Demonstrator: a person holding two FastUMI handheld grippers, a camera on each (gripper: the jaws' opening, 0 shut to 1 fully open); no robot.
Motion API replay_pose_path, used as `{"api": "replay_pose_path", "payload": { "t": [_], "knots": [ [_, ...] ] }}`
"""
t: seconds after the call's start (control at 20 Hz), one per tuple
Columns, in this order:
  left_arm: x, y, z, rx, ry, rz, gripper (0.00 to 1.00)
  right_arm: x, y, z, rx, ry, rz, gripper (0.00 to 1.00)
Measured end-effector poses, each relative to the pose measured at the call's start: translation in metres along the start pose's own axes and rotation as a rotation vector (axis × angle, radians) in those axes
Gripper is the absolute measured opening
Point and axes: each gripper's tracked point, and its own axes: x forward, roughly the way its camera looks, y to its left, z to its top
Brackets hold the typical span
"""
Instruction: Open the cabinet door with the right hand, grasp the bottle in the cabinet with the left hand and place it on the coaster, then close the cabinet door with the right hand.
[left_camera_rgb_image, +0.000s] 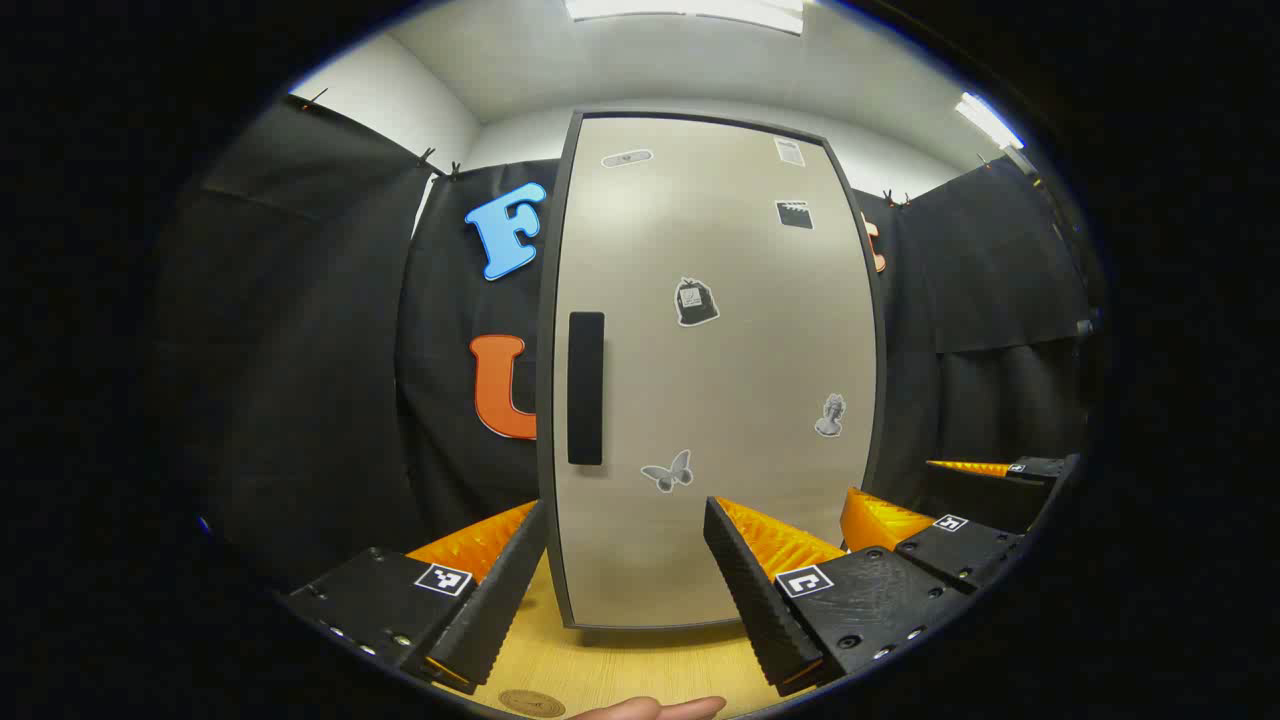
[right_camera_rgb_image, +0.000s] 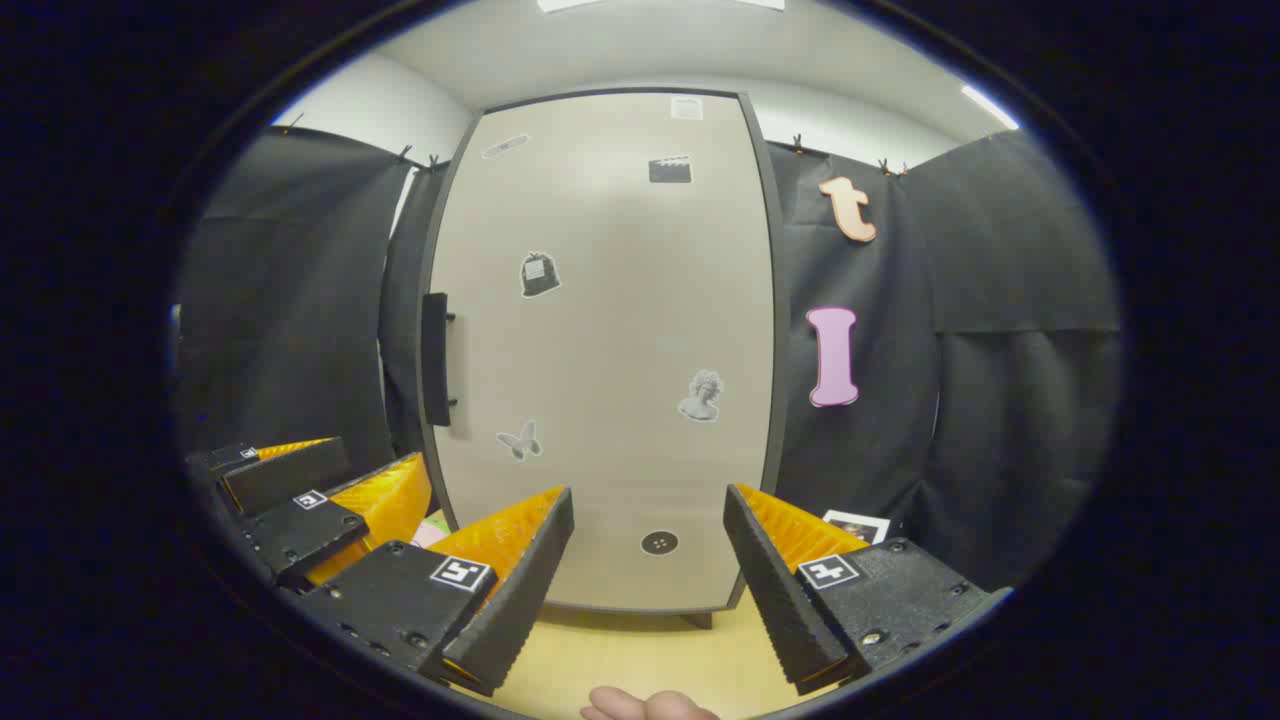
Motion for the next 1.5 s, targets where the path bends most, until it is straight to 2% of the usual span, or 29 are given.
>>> {"api": "replay_pose_path", "payload": {
  "t": [0.25,0.65,0.7,0.95,1.15,1.25,1.3,1.35,1.5],
  "knots": [
    [-0.004,-0.006,-0.01,-0.011,0.035,-0.008,0.94,0.001,-0.007,-0.009,-0.016,0.029,-0.021,0.96],
    [-0.005,-0.008,-0.005,0.0,0.007,-0.005,0.94,-0.004,-0.008,-0.002,-0.037,0.005,-0.017,0.94],
    [-0.006,-0.009,-0.003,-0.002,0.0,-0.012,0.94,-0.005,-0.009,-0.003,-0.03,0.007,-0.014,0.97],
    [-0.007,-0.011,-0.006,-0.012,0.007,-0.011,0.94,-0.008,-0.009,-0.001,-0.036,-0.001,-0.007,0.97],
    [-0.016,-0.009,0.001,0.057,0.003,-0.014,0.94,0.002,-0.006,0.0,-0.062,0.004,0.002,0.95],
    [-0.024,-0.016,0.01,0.065,-0.023,-0.05,0.94,0.013,0.0,0.006,-0.065,-0.005,0.025,0.97],
    [-0.028,-0.013,0.016,0.069,-0.04,-0.05,0.82,0.017,0.005,0.011,-0.068,-0.012,0.043,0.97],
    [-0.033,-0.01,0.017,0.072,-0.047,-0.054,0.92,0.024,0.008,0.013,-0.076,-0.017,0.056,0.97],
    [-0.048,-0.002,0.021,0.071,-0.048,-0.067,0.91,0.043,0.031,0.021,-0.091,-0.029,0.116,0.96]
  ]
}}
